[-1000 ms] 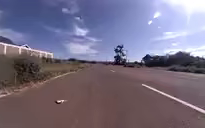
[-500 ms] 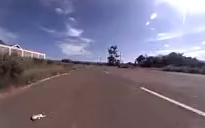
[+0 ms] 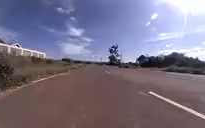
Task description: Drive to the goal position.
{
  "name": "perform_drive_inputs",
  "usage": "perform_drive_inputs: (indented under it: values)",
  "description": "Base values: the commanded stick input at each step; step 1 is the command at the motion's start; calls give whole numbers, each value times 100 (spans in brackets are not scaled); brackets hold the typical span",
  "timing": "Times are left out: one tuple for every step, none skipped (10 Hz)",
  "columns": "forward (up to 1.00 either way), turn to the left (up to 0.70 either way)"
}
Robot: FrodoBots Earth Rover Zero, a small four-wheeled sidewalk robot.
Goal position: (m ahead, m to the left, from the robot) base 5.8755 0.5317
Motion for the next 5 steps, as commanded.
perform_drive_inputs:
  values:
    - [85,0]
    - [85,0]
    - [85,0]
    - [85,0]
    - [85,0]
